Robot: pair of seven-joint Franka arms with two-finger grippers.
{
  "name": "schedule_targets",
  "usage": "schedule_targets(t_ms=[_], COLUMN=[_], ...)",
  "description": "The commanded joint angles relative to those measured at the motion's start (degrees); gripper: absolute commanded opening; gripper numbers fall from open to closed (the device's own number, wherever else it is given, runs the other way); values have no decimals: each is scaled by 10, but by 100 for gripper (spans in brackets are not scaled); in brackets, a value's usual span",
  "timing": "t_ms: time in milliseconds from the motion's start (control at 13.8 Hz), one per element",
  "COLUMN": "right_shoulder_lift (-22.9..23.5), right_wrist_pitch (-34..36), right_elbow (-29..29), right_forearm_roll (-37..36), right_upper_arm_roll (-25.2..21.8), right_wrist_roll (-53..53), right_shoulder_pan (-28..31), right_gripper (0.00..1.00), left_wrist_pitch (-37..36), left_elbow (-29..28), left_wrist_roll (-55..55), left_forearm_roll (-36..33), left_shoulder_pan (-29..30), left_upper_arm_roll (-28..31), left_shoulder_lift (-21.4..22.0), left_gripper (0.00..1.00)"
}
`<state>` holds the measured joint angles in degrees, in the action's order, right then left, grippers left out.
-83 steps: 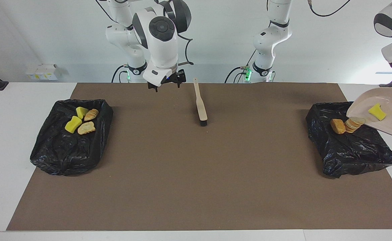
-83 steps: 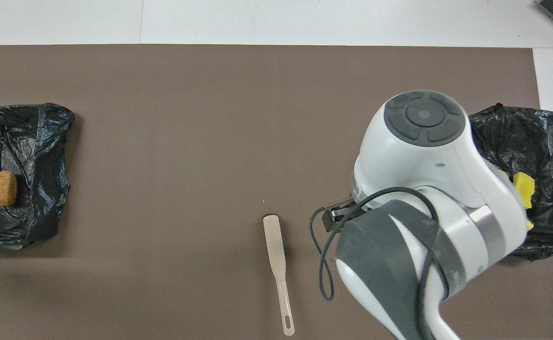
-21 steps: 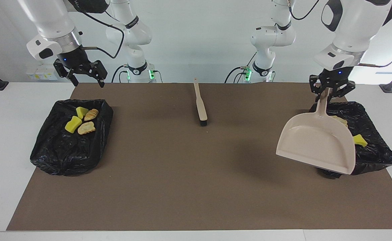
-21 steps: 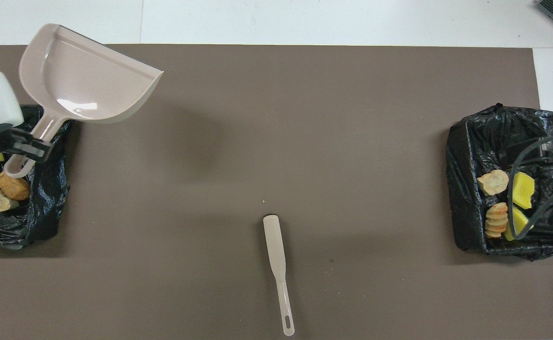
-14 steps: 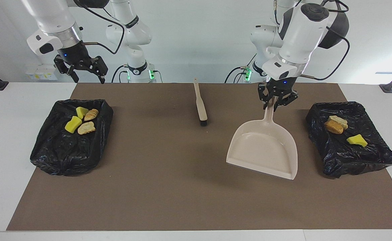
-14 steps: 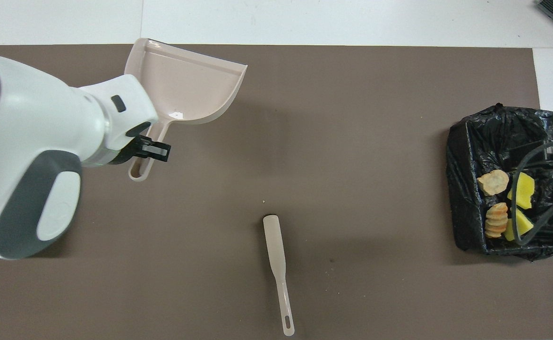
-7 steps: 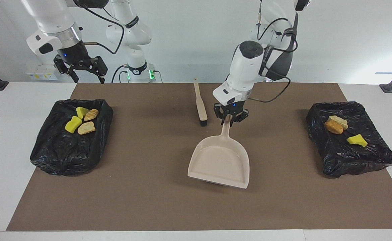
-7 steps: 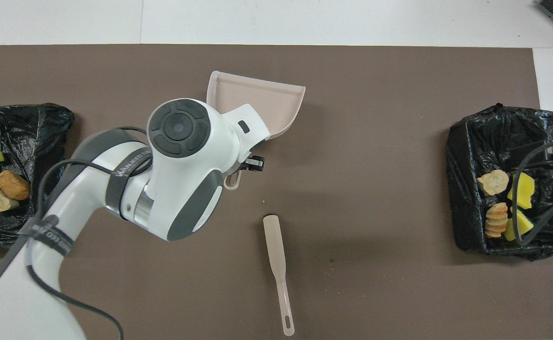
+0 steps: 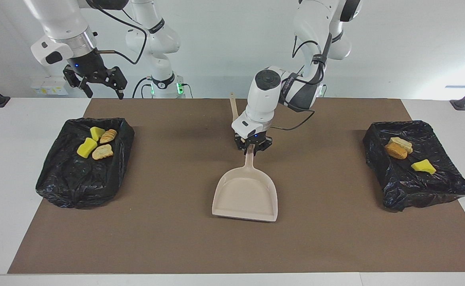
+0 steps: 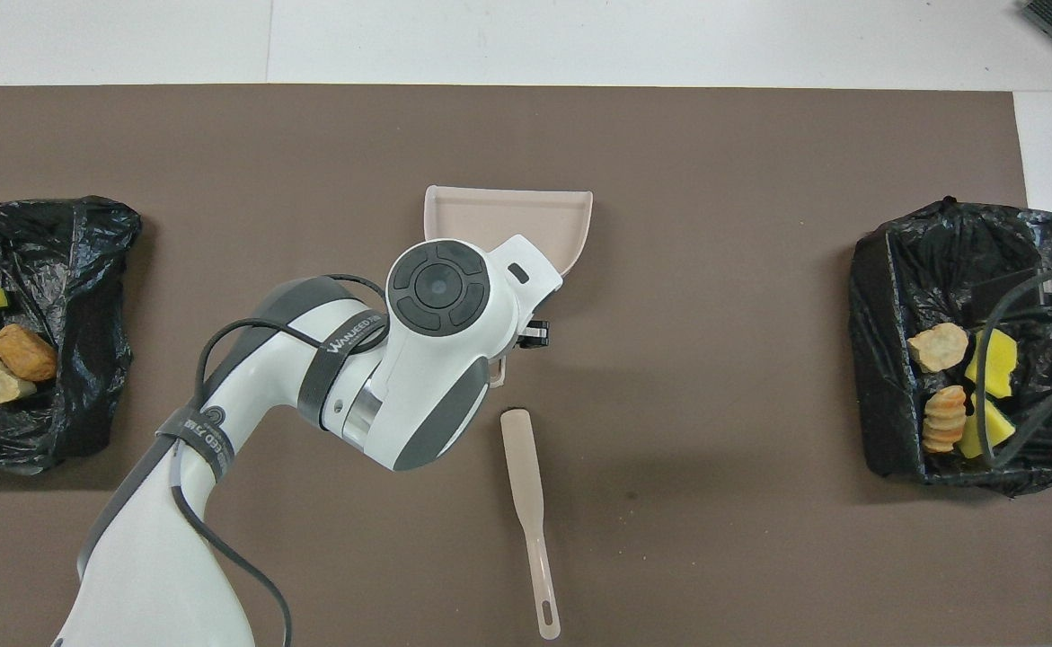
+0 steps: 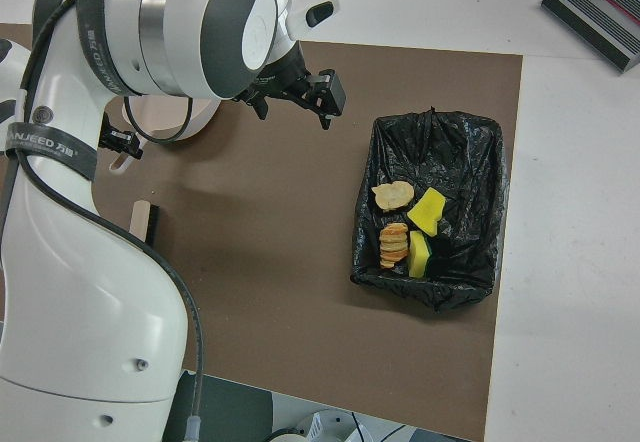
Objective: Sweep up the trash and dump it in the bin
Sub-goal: 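Carry the empty dustpan back to the table center with the left gripper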
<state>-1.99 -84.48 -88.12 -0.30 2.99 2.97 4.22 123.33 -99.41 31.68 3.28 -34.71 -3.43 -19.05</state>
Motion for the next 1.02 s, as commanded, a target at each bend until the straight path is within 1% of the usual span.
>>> schedule_targets(t_ms=[0, 145, 508, 653, 726, 798, 871, 944], right_shoulder_lift=[-10, -10, -10, -10, -10, -10, -11, -11], right_wrist_pitch=[11, 11, 12, 12, 12, 12, 13, 13], right_elbow=[-6, -6, -6, -6, -6, -6, -6, -6], right_forearm_roll=[10, 10, 10, 10, 10, 10, 10, 10], right_upper_arm_roll=[3, 3, 3, 3, 3, 3, 3, 3], right_wrist_roll=[8, 7, 7, 7, 7, 7, 8, 8], right_shoulder_pan=[9, 9, 9, 9, 9, 9, 9, 9], right_gripper=[100, 100, 100, 100, 100, 100, 100, 100], left_wrist_pitch=[40, 56, 51, 60, 60, 63, 67, 67], left_elbow=[-18, -18, -21, -37, -38, -38, -39, -38], left_wrist_roll=[53, 51, 33, 37, 44, 58, 74, 83], left_forearm_roll=[24, 22, 16, 21, 24, 26, 35, 37], left_shoulder_pan=[-14, -17, -18, -25, -26, -25, -24, -24], left_upper_arm_roll=[12, 12, 12, 11, 11, 11, 11, 11], left_shoulder_lift=[2, -11, -12, -12, -12, -12, -12, -12], left_gripper=[0, 0, 0, 0, 13, 33, 54, 80])
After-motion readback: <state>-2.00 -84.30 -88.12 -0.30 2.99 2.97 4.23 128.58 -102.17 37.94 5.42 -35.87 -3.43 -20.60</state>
